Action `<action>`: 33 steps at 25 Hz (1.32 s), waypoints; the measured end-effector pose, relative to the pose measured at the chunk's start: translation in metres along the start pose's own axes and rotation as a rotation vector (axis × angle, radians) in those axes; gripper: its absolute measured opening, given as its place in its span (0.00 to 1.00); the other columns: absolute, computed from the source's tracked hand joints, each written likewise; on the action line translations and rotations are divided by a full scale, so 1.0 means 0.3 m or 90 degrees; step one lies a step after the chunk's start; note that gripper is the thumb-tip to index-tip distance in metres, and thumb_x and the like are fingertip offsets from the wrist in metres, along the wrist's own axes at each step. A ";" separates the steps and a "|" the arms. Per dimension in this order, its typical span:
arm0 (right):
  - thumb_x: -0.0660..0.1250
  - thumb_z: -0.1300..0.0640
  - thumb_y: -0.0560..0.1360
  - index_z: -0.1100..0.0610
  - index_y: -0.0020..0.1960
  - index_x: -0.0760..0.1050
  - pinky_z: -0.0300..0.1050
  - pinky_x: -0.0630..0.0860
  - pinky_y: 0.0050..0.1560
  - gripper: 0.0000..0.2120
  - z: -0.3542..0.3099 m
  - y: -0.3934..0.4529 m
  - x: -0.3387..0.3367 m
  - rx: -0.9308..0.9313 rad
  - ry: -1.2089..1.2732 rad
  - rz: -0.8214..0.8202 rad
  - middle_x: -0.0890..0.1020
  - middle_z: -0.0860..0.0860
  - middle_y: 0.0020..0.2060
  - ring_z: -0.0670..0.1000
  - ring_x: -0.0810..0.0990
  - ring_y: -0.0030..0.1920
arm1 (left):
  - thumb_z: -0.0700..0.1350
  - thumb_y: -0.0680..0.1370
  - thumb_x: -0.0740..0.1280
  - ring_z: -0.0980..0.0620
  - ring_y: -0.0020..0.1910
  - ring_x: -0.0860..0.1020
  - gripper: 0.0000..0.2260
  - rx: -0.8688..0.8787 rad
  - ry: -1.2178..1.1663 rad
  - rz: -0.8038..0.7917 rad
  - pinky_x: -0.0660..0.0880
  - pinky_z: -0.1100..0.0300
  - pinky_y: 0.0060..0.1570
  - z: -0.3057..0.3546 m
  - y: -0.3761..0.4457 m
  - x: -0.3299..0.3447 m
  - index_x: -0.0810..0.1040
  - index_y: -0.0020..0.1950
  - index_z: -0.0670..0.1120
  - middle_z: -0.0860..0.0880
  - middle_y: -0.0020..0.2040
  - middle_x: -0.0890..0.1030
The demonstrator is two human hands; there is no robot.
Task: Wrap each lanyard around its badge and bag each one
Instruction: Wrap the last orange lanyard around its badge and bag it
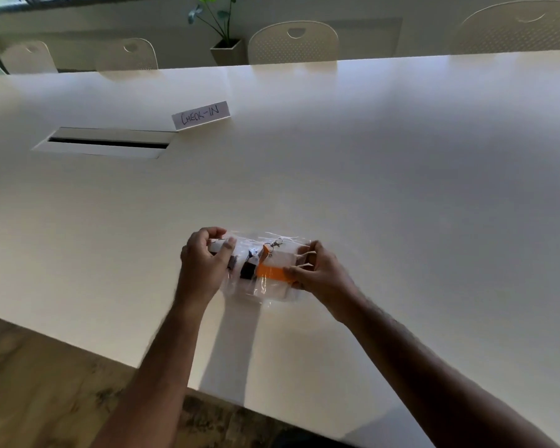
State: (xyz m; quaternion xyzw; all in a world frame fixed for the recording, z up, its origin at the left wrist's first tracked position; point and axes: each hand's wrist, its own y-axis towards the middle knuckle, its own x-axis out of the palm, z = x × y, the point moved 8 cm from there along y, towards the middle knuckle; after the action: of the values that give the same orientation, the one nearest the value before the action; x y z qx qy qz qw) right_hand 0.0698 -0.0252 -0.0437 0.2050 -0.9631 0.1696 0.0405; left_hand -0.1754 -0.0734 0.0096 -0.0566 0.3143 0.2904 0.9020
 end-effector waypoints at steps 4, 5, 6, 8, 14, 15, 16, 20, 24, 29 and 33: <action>0.77 0.63 0.75 0.58 0.61 0.72 0.48 0.87 0.48 0.19 -0.002 0.011 0.030 0.006 -0.027 0.014 0.82 0.60 0.55 0.56 0.87 0.53 | 0.53 0.79 0.72 0.41 0.67 0.73 0.17 -0.041 0.131 0.003 0.71 0.45 0.66 -0.077 0.018 -0.035 0.77 0.64 0.48 0.46 0.66 0.77; 0.77 0.62 0.75 0.58 0.60 0.72 0.46 0.86 0.47 0.19 -0.002 0.014 0.036 0.004 -0.038 0.022 0.82 0.60 0.55 0.55 0.86 0.51 | 0.55 0.79 0.72 0.41 0.68 0.72 0.19 -0.057 0.162 0.002 0.71 0.44 0.66 -0.090 0.022 -0.040 0.76 0.65 0.48 0.46 0.67 0.76; 0.77 0.62 0.75 0.58 0.60 0.72 0.46 0.86 0.46 0.18 -0.002 0.018 0.038 0.001 -0.045 0.031 0.82 0.60 0.54 0.54 0.86 0.50 | 0.56 0.79 0.71 0.41 0.68 0.73 0.20 -0.070 0.189 -0.002 0.70 0.43 0.66 -0.106 0.028 -0.043 0.76 0.66 0.48 0.46 0.68 0.76; 0.77 0.61 0.75 0.58 0.59 0.73 0.48 0.86 0.46 0.17 -0.004 0.026 0.038 -0.003 -0.051 0.051 0.83 0.61 0.53 0.54 0.85 0.48 | 0.56 0.78 0.72 0.42 0.66 0.75 0.20 -0.089 0.168 -0.022 0.72 0.44 0.65 -0.144 0.049 -0.045 0.75 0.66 0.47 0.46 0.67 0.76; 0.79 0.61 0.73 0.59 0.55 0.75 0.53 0.86 0.39 0.16 -0.022 0.032 0.075 -0.021 -0.123 0.134 0.84 0.63 0.48 0.52 0.86 0.39 | 0.59 0.76 0.73 0.52 0.56 0.82 0.21 -0.106 0.014 -0.167 0.77 0.54 0.56 -0.224 0.119 -0.065 0.77 0.63 0.49 0.52 0.57 0.82; 0.79 0.61 0.73 0.60 0.54 0.76 0.51 0.86 0.37 0.15 -0.027 0.033 0.087 -0.024 -0.144 0.138 0.85 0.62 0.47 0.51 0.85 0.37 | 0.57 0.77 0.74 0.53 0.55 0.81 0.20 -0.096 0.019 -0.178 0.77 0.56 0.55 -0.223 0.127 -0.066 0.77 0.64 0.49 0.52 0.57 0.82; 0.79 0.60 0.73 0.60 0.53 0.76 0.49 0.85 0.35 0.15 -0.031 0.033 0.096 -0.028 -0.171 0.142 0.85 0.62 0.46 0.50 0.85 0.35 | 0.55 0.77 0.74 0.53 0.54 0.81 0.21 -0.085 0.025 -0.188 0.76 0.57 0.54 -0.222 0.134 -0.064 0.76 0.65 0.48 0.52 0.57 0.82; 0.81 0.50 0.71 0.53 0.52 0.74 0.59 0.86 0.37 0.19 -0.030 0.043 0.117 -0.026 -0.303 0.174 0.85 0.58 0.45 0.53 0.87 0.35 | 0.54 0.74 0.78 0.55 0.54 0.82 0.27 -0.061 0.020 -0.245 0.80 0.54 0.58 -0.228 0.159 -0.052 0.74 0.69 0.48 0.53 0.58 0.81; 0.80 0.47 0.71 0.48 0.51 0.72 0.57 0.86 0.37 0.19 -0.035 0.049 0.134 -0.016 -0.384 0.191 0.84 0.52 0.49 0.50 0.88 0.38 | 0.57 0.71 0.80 0.55 0.55 0.81 0.32 -0.056 0.009 -0.258 0.80 0.54 0.59 -0.231 0.169 -0.040 0.73 0.70 0.49 0.55 0.56 0.80; 0.82 0.51 0.69 0.48 0.52 0.73 0.56 0.87 0.40 0.20 -0.033 0.041 0.128 0.007 -0.325 0.244 0.80 0.52 0.55 0.50 0.88 0.43 | 0.58 0.70 0.80 0.58 0.52 0.82 0.32 -0.059 -0.023 -0.315 0.79 0.57 0.57 -0.246 0.187 -0.017 0.72 0.68 0.50 0.60 0.52 0.79; 0.83 0.56 0.69 0.54 0.54 0.73 0.50 0.86 0.39 0.22 -0.035 0.044 0.149 0.043 -0.240 0.242 0.83 0.58 0.51 0.51 0.88 0.41 | 0.66 0.63 0.79 0.56 0.53 0.83 0.37 -0.066 -0.095 -0.343 0.82 0.48 0.57 -0.257 0.202 -0.013 0.73 0.68 0.53 0.57 0.54 0.82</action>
State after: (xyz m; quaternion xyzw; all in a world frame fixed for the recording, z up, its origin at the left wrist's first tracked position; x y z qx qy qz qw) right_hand 0.0236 -0.0274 -0.0314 0.0494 -0.9687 0.1647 -0.1788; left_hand -0.2528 -0.0473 -0.0446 -0.1627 0.2051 0.0590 0.9633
